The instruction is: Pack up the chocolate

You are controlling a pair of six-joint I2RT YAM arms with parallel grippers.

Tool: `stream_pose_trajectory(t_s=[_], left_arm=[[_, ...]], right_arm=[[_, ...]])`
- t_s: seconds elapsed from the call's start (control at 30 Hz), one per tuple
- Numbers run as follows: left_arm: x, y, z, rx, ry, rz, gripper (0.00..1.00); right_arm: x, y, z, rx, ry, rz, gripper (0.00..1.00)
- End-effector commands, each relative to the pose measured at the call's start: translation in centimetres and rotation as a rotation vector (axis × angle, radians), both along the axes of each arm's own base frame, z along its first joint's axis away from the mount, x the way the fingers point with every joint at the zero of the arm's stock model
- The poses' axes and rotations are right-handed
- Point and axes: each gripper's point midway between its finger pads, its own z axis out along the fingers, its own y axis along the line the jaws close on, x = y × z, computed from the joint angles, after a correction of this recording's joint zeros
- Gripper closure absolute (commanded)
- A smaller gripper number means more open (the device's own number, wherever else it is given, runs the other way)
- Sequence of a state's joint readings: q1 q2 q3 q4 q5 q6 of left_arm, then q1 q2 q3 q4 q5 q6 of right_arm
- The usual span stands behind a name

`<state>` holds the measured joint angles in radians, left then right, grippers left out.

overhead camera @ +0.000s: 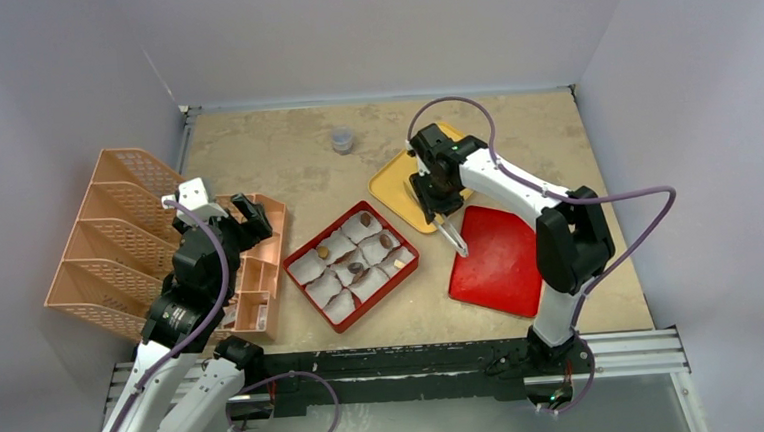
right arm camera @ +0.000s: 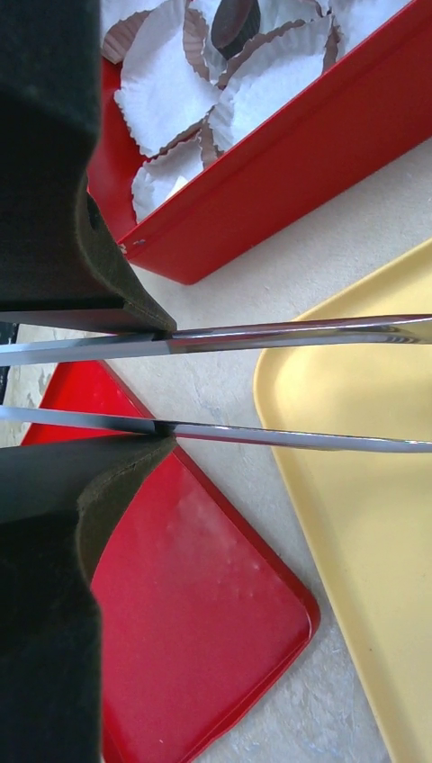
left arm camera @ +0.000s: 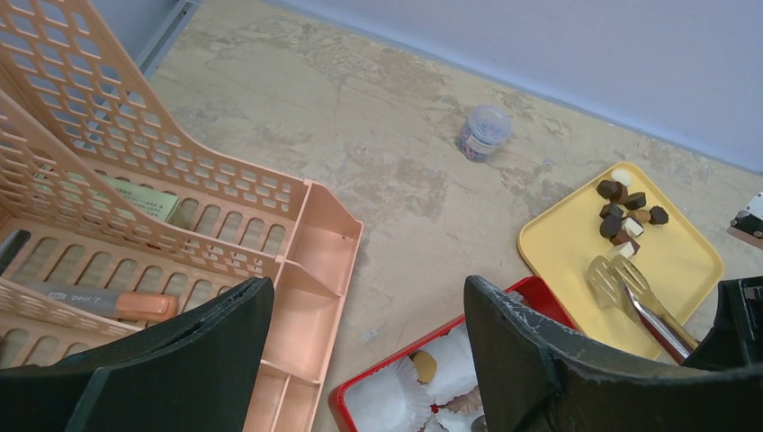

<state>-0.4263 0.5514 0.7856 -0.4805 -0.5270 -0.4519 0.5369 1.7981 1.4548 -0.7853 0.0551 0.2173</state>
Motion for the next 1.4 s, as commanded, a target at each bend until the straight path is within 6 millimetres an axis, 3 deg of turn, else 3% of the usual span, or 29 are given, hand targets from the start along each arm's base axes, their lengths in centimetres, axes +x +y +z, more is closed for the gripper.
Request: stream_pose_trajectory(t_s=[0.0,0.47,0.67,1.2,1.37], left_arm=[[0.2,-0.1,1.1,-0.01,-0.036,-0.006,0.23],[0.0,0.0,1.3,-0.015,-0.045,-0.002,0.23],[0.0,0.1,1.3,-0.015,-0.045,-0.001,0.23],[0.1,0.0,1.1,-0.014,-0.04,0.0,0.23],[0.1,0.0,1.0,-0.013,-0.036,-0.002,0.23]], right_arm=[[0.5,-0.3,1.3,-0.025,-0.026,-0.022,0.56],[0.0,0.7,0.8,-0.062,-0.008,0.014,0.6],[-0.3,0.2,1.2,-0.086,-0.014,0.016,0.69],[-1.6,-0.4,5.1,-0.02,-0.104,0.059,0.79],[-3.1,0.8,7.6,0.053,-0.139,0.136,0.79]])
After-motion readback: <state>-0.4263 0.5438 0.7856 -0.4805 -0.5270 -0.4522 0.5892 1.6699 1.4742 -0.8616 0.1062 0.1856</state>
